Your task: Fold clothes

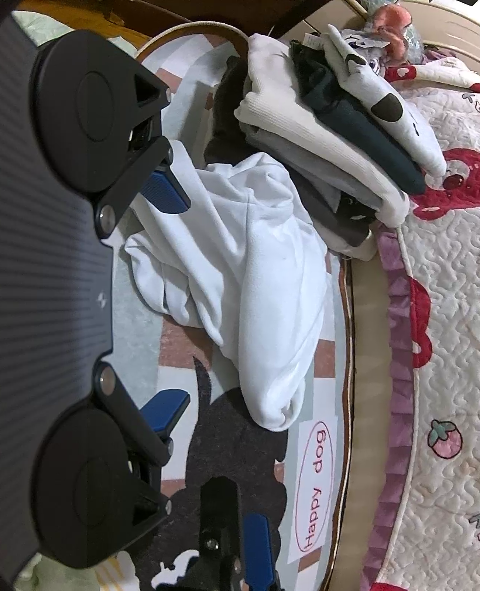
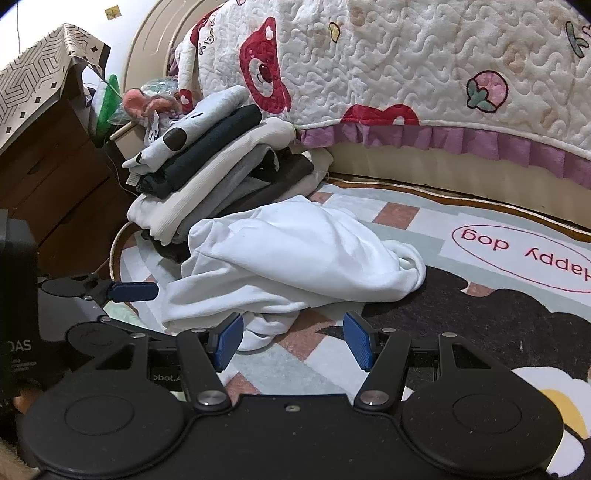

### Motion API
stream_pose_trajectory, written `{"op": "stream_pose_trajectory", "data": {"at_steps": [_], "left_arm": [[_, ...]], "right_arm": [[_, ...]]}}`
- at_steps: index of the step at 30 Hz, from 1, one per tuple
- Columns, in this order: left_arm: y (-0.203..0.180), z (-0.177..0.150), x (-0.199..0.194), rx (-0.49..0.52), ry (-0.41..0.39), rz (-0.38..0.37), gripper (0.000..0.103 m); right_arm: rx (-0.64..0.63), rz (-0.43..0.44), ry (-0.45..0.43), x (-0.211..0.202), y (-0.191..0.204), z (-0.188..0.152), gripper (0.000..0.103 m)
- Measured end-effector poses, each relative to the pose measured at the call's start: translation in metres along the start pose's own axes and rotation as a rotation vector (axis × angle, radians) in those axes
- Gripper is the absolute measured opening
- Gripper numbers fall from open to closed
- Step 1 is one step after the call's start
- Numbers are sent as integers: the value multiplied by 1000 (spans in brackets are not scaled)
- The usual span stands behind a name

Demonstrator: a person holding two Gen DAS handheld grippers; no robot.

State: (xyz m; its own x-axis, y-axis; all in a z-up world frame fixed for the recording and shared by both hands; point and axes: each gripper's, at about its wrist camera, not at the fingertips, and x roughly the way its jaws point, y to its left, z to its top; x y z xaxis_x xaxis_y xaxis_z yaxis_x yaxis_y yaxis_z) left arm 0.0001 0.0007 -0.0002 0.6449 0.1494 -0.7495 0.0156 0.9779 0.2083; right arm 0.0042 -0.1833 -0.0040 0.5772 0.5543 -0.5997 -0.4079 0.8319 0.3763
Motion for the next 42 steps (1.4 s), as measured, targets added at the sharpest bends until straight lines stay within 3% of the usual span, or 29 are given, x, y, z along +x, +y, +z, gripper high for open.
{"op": "stream_pose_trajectory", "data": {"at_steps": [10, 19, 42], "left_arm": [[6, -1, 2, -7, 18, 25, 103], [8, 0, 3, -21, 16, -12, 103], [8, -2, 3, -24, 21, -19, 103]], "right_arm": [[22, -11, 14, 1, -1, -1, 65], [20, -14, 17, 3, -3, -1, 65], [26, -27, 29, 5, -4, -2, 65]]}}
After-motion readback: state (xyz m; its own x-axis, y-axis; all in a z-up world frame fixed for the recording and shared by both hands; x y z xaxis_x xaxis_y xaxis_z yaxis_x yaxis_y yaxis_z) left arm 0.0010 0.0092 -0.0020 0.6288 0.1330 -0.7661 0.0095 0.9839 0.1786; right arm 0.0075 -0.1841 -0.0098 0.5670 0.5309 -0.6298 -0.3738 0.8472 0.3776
